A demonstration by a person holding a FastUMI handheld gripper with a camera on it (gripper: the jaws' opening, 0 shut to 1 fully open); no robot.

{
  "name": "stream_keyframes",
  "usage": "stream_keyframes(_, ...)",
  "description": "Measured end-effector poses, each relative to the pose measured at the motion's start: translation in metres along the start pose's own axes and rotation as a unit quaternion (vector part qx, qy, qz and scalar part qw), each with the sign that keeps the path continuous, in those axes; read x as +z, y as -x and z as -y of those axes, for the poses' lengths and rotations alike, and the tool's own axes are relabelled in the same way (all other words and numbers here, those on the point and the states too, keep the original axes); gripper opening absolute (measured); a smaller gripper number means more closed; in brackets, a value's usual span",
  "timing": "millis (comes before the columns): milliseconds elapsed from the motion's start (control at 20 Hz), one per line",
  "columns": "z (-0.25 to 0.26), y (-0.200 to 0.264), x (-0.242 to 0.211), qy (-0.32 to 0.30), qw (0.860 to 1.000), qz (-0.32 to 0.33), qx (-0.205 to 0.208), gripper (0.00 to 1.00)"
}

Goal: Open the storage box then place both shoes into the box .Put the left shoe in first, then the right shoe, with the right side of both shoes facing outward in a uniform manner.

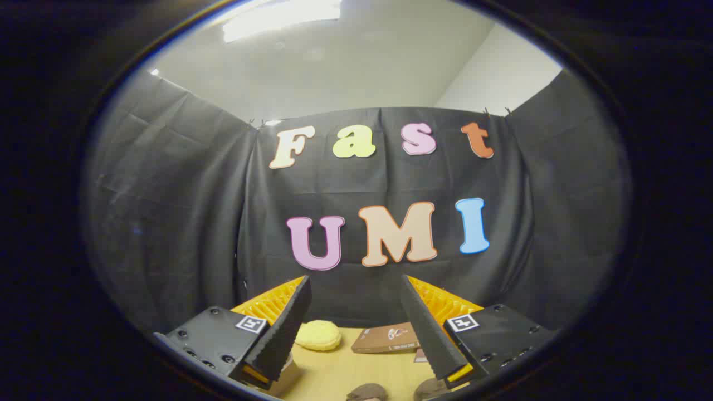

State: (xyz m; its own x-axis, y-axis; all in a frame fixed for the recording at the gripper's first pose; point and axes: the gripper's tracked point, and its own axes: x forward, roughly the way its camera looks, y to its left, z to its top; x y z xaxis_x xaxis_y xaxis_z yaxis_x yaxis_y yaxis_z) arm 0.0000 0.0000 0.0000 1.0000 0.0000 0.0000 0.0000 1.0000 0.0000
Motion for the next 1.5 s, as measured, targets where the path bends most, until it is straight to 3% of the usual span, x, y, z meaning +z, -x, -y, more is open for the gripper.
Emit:
stream_keyframes(750,0.001,0.001,0.009,0.025,1.000,0.013,0.011,1.00)
stream_keyframes(1500,-0.021,0.002,-0.045,0.029,0.997,-0.038,0.061,1.00)
